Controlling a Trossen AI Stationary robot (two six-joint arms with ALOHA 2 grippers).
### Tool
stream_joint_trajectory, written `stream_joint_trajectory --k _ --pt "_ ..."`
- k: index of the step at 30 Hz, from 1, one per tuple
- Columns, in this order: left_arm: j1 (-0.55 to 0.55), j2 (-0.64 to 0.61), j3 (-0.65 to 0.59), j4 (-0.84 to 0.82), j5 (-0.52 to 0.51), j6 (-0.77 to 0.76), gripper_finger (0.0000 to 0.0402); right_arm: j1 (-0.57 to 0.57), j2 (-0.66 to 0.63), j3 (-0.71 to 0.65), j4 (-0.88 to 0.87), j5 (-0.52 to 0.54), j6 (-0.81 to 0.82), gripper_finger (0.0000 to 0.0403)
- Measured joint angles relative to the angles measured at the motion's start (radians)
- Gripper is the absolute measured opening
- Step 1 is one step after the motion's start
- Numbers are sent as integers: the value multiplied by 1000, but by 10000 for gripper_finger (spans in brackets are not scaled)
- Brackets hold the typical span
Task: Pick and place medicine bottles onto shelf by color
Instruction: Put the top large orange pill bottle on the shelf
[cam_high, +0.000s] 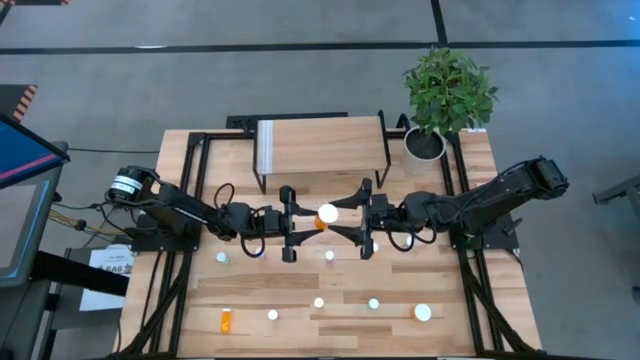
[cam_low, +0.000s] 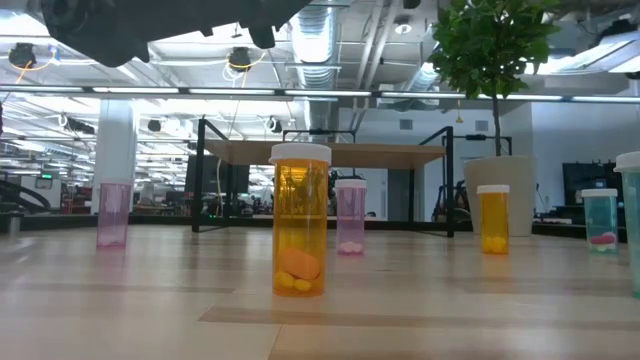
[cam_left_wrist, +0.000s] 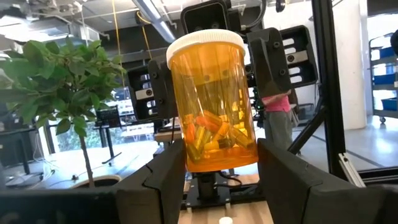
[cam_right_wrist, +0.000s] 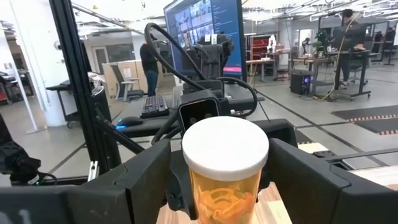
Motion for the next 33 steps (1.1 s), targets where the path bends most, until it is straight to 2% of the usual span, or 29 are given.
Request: stream_joint_trajectory --k 8,20,33 --pt "0 0 0 -8 0 -3 159 -1 0 0 -2 0 -9 268" --pt "0 0 0 -22 -3 -11 159 -1 -1 0 -19 1 -29 207" --pt "0 0 0 -31 -3 -32 160 -1 -1 0 -32 2 -27 205"
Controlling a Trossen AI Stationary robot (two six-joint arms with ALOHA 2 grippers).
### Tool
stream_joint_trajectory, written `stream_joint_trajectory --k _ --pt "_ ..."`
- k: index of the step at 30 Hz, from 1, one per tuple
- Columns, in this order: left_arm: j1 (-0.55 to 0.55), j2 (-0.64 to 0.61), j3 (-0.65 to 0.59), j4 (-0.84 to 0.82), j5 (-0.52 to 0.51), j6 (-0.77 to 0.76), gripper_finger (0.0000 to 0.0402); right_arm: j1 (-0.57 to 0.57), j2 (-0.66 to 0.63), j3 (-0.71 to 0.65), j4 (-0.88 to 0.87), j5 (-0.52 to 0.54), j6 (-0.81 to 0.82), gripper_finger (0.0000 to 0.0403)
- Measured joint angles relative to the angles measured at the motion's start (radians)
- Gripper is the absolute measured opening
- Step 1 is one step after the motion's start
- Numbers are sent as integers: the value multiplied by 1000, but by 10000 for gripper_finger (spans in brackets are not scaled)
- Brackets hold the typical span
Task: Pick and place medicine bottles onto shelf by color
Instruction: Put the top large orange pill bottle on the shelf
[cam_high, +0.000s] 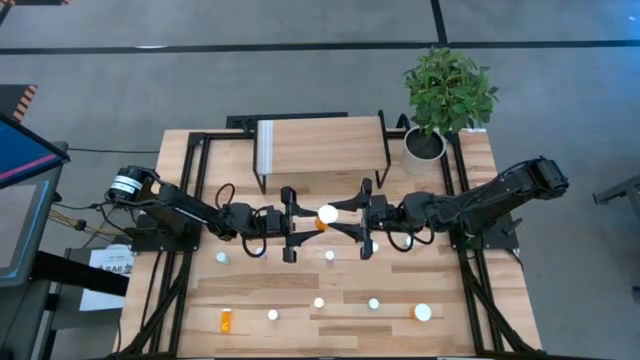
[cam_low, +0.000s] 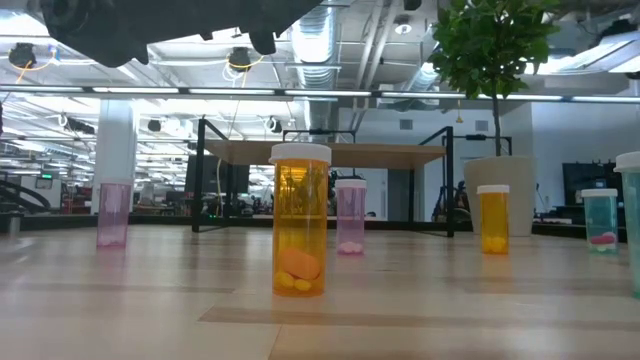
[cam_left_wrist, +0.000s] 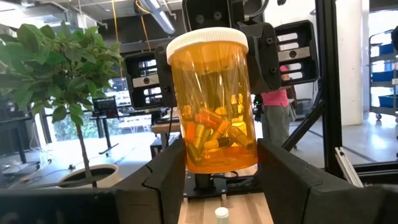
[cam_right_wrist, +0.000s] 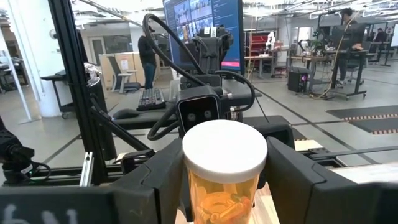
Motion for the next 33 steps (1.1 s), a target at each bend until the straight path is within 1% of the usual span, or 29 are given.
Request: stream_joint_trajectory --k 4,8,12,19,23,25,27,33 --pt "0 -1 0 -6 -5 0 171 0 0 0 -4 0 -2 205" --pt "0 -4 0 -10 -13 -1 195 0 0 0 -8 1 -11 207" --pt "-1 -5 0 -24 -66 -5 228 0 1 -1 -12 4 -13 205" --pt "3 -5 0 -73 -122 -26 297 -14 2 -2 -42 4 -12 209" --pt "3 -25 0 -122 -188 -19 329 -21 2 -2 -50 30 -12 205" --pt "-6 -51 0 -176 -250 -6 339 -27 2 -2 -63 36 -13 204" --pt "-18 -79 0 -235 -309 17 344 -35 2 -2 -76 36 -12 206" --pt "-47 -164 0 -408 -445 47 345 -83 2 -2 -83 34 -8 207"
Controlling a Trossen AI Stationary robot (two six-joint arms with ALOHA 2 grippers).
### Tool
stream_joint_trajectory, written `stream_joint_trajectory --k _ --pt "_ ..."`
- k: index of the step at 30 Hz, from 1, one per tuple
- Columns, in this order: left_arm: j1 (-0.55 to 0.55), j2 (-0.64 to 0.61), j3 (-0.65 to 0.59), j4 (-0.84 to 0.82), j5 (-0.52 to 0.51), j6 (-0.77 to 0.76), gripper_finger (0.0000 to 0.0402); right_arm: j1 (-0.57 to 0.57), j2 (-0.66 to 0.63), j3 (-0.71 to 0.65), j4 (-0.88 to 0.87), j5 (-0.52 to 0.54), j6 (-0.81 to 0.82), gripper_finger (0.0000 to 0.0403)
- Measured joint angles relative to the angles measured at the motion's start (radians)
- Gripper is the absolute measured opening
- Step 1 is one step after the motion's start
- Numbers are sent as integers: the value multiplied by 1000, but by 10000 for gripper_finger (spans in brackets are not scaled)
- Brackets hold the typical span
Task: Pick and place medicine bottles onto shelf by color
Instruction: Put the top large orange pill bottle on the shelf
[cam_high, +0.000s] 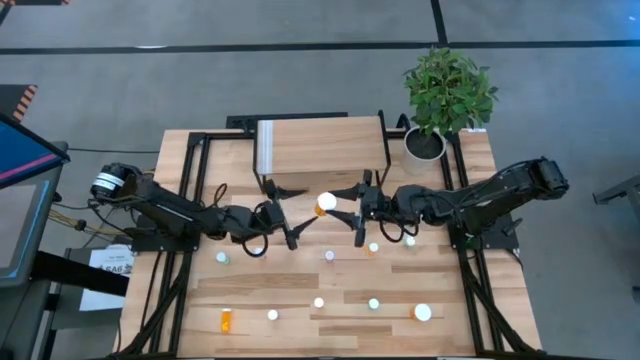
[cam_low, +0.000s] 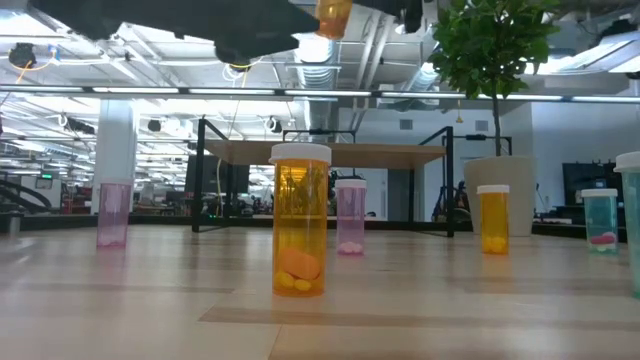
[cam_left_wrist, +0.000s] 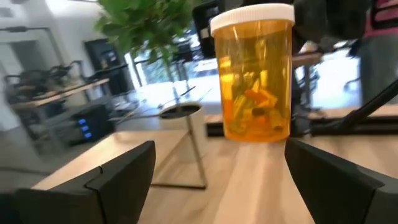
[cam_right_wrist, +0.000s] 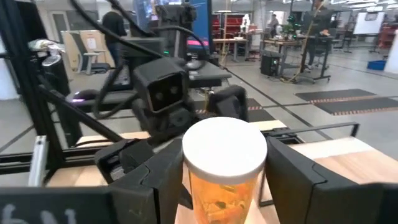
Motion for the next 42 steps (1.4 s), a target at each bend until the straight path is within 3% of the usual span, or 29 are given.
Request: stream_joint_trajectory --k 6,12,19,26,42 --pt "-14 -74 0 -223 -131 -30 345 -68 0 0 0 0 0 206" --pt "24 -145 -6 -503 -136 -188 345 -150 0 0 -10 0 5 210" --pt "98 -207 -132 -494 -101 -298 345 -241 -39 -30 -33 -4 21 205" --pt "131 -273 -205 -496 -2 -350 345 -316 -142 -147 4 -4 58 209" --pt "209 -305 -233 -624 -32 -428 345 -356 -163 -216 35 -6 96 208"
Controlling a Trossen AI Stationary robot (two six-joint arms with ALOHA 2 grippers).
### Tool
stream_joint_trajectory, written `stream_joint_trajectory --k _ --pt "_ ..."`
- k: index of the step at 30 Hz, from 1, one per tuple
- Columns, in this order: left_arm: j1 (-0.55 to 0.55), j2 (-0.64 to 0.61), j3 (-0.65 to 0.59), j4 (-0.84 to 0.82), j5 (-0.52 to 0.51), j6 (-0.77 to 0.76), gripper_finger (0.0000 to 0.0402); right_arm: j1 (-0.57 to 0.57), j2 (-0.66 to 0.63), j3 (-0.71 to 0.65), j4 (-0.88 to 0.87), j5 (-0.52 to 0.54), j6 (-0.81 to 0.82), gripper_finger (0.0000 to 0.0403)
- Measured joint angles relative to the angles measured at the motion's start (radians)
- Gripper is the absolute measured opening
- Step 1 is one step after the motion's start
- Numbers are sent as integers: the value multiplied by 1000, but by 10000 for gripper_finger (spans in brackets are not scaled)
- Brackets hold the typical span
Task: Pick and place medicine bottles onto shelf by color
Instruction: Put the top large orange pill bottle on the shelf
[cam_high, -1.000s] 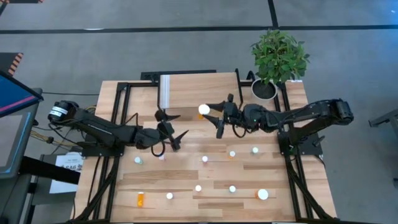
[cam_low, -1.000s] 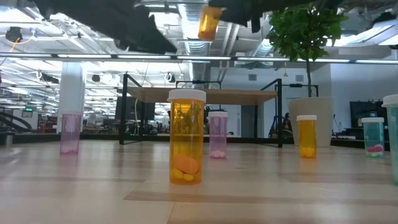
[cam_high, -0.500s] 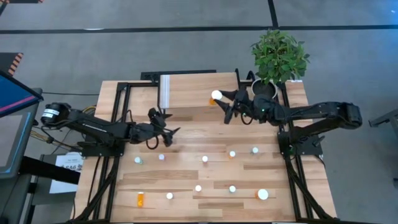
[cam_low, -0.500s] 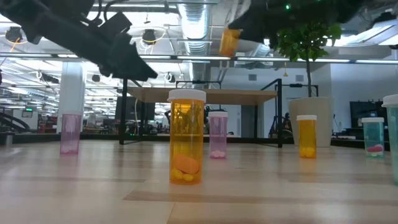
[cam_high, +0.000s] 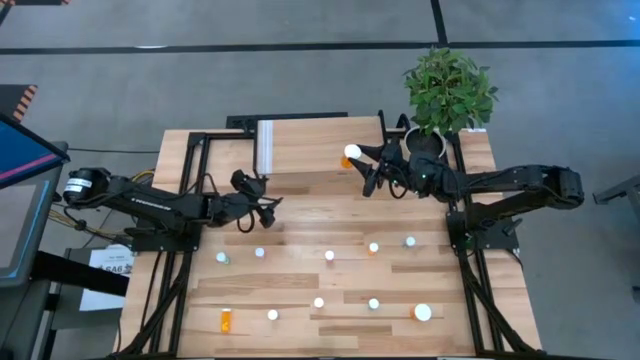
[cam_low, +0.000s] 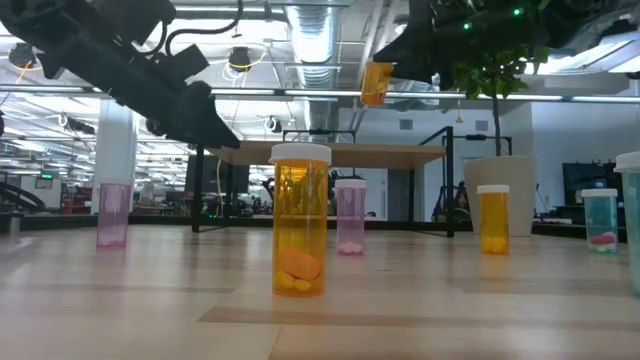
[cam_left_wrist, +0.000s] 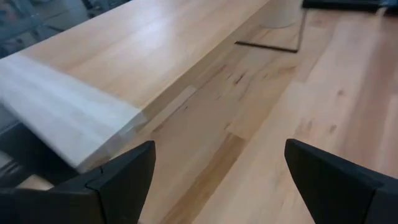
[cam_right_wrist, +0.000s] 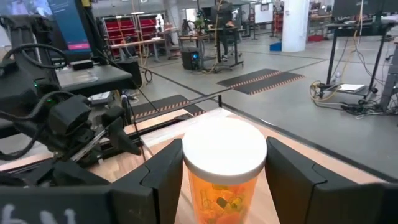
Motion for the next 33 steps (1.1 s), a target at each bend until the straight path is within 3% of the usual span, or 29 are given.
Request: stream_joint_trajectory --k 17,21,33 --pt "33 1 0 -58 -109 -50 345 -12 0 0 20 41 -37 211" --pt "33 1 -1 -52 -142 -60 345 -41 0 0 20 43 -37 210" --pt "33 1 -1 -53 -116 -61 345 -178 17 0 24 47 -45 210"
